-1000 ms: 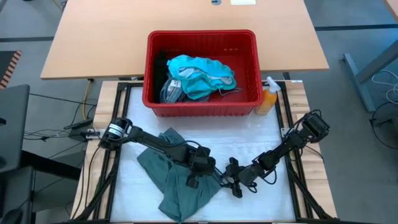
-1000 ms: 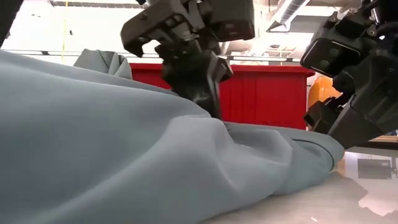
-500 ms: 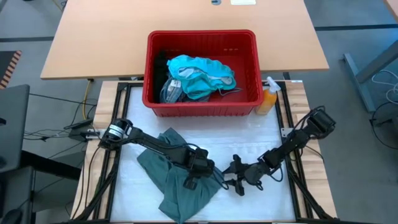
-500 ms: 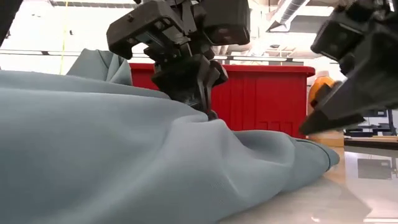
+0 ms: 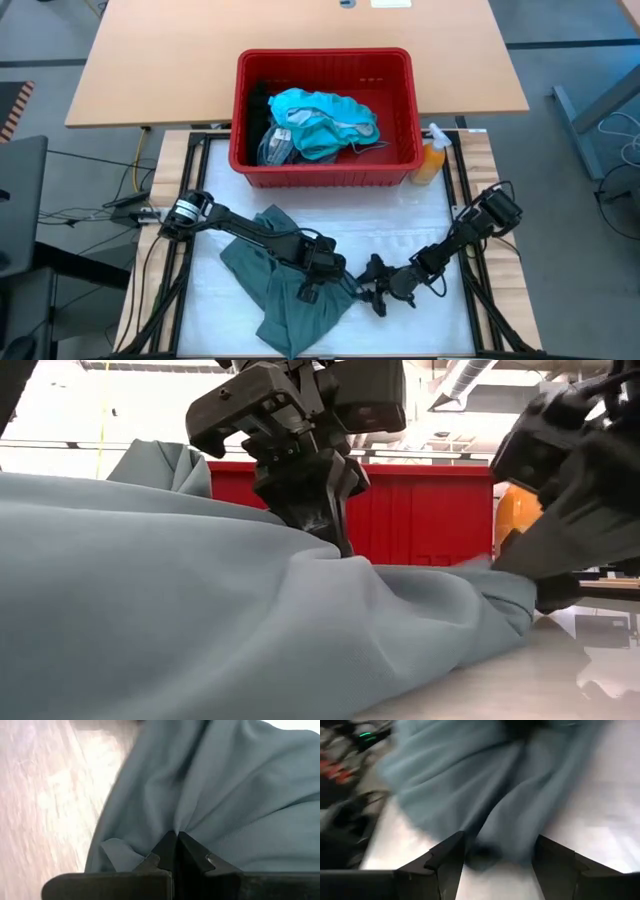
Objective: Fold Laundry from Bin
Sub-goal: Fold the light blue pants
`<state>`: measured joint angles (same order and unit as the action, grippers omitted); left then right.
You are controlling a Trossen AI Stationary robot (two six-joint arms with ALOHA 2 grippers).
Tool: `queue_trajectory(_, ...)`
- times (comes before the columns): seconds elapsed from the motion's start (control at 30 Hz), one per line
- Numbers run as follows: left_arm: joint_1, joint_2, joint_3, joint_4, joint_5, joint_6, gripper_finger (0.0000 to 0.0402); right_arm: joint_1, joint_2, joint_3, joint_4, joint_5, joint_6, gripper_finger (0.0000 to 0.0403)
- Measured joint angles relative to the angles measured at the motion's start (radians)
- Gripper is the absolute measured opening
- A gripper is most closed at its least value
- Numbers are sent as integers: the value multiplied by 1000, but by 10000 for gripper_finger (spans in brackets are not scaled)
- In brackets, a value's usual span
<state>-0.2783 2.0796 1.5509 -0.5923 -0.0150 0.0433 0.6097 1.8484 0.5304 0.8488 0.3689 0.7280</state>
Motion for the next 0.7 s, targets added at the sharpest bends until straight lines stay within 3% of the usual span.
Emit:
queue_trajectory(0.2,0,0,0,0,-8,-2,0,12,52,8,95,-49,-35,244)
queue_trajectory(0.5,-8,0,0,-2,-4,-3,0,15,43,4,58,-27,-138,244)
queue_trajectory(0.7,-10,0,0,-2,3,-4,0,14,7,8,-98,-30,-153,244)
